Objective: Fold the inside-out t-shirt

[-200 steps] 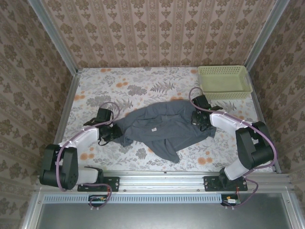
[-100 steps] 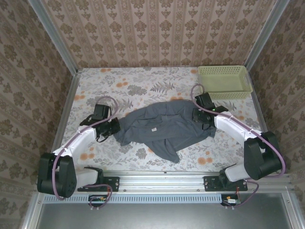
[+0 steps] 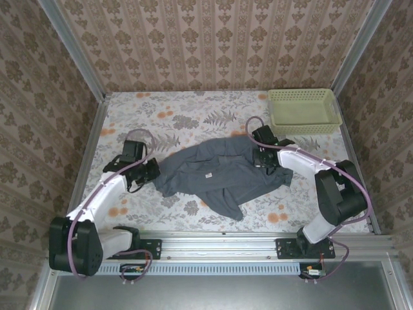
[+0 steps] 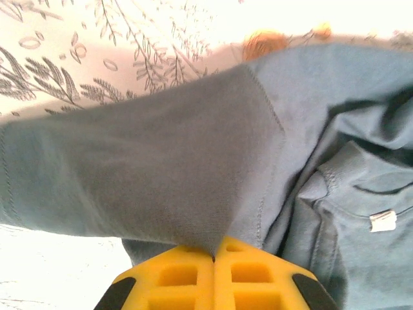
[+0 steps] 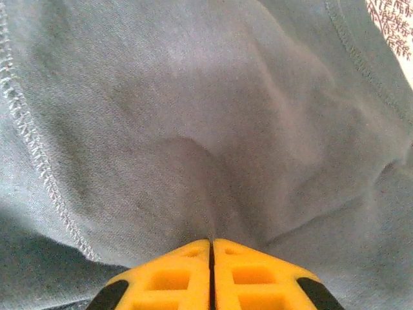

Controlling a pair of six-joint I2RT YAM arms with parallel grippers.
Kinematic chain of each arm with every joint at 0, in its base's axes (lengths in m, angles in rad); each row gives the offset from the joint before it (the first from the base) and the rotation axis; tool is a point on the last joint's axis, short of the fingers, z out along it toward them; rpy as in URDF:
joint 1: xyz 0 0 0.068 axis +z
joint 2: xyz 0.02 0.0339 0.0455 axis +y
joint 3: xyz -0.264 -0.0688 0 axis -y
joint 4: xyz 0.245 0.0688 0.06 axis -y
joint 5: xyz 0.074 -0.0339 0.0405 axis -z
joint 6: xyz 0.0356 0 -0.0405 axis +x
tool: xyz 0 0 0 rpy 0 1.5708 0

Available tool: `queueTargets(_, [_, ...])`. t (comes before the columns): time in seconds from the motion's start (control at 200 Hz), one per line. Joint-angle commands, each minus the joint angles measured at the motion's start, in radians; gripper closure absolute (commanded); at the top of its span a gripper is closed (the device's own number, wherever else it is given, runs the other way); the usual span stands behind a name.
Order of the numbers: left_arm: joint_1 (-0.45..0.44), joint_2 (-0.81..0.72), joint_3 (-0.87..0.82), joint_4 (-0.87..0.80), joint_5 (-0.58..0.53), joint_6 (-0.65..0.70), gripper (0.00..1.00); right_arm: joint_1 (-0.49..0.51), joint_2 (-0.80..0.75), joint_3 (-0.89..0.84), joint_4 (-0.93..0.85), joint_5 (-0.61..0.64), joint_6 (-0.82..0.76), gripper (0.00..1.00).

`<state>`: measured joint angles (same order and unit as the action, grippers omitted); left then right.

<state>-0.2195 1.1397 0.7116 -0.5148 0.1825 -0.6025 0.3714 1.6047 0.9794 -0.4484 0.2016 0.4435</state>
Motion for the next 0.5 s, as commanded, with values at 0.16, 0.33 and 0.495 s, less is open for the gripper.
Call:
queueTargets(0.16, [0.057, -0.136, 0.122, -0.140, -0.029, 0.044, 1.00, -0.018, -0.220, 0.050, -0.138, 0.118, -0.028, 1.00])
queueTargets(0.33, [0.109, -0.238, 0.249, -0.209, -0.036, 0.052, 1.00, -0.059, -0.516, 0.147, -0.253, 0.144, -0.053, 1.00])
queueTargets(0.495, [0.143, -0.316, 0.414, -0.242, -0.025, 0.054, 1.00, -0.073, -0.688, 0.314, -0.333, 0.127, -0.070, 1.00])
